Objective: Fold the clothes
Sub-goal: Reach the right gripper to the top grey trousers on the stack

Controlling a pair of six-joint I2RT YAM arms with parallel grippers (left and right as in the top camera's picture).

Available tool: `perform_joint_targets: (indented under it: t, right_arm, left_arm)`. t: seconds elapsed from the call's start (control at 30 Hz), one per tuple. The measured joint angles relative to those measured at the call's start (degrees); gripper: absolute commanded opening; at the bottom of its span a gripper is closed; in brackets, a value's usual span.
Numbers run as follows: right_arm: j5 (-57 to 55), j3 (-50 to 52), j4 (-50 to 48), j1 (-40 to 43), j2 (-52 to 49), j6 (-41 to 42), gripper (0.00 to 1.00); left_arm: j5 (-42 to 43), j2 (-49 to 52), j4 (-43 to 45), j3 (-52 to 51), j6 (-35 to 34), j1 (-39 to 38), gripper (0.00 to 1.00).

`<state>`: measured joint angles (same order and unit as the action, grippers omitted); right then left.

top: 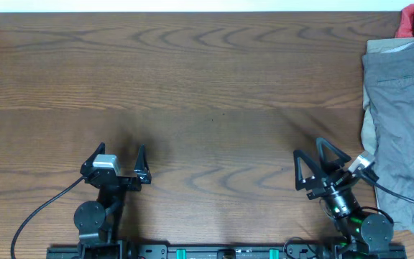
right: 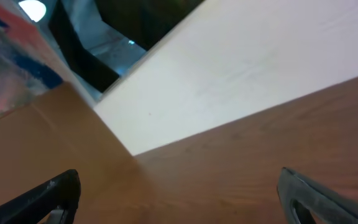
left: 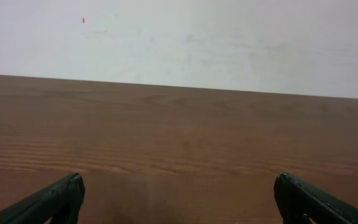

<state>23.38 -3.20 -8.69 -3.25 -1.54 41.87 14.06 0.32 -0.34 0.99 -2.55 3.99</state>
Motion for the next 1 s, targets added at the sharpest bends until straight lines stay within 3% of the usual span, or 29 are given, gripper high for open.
perform_joint_targets:
  t: [0.13,0.3,0.47,0.8,1.0]
  right_arm:
    - [-4.02,-7.08,4.79,0.00,-5.29,-5.88,0.99]
    - [-12.68,-21.16,10.40,0.00,-21.14,-15.06,0.98]
    - [-23.28,-39.26,19.76,0.00,-44.02,-23.19,0.99]
    - [-38.03,-89.66,50.07,4.57,-96.59,-36.54,0.99]
    - [-44.17,-107.73,55.91,6.88,-114.88,-44.39,0.97]
  left_arm:
    - [0.20,0.00,0.00,0.02,0.00,0.00,0.98]
    - [0.31,0.00,-0.07,0.07,0.00,0.00,0.98]
    - [0.59,-0.02,-0.11,0.11,0.02,0.04,0.98]
    - [0.66,0.00,-0.31,0.22,0.02,0.04,0.98]
    - [0.66,0.07,-0.31,0.22,0.02,0.04,0.98]
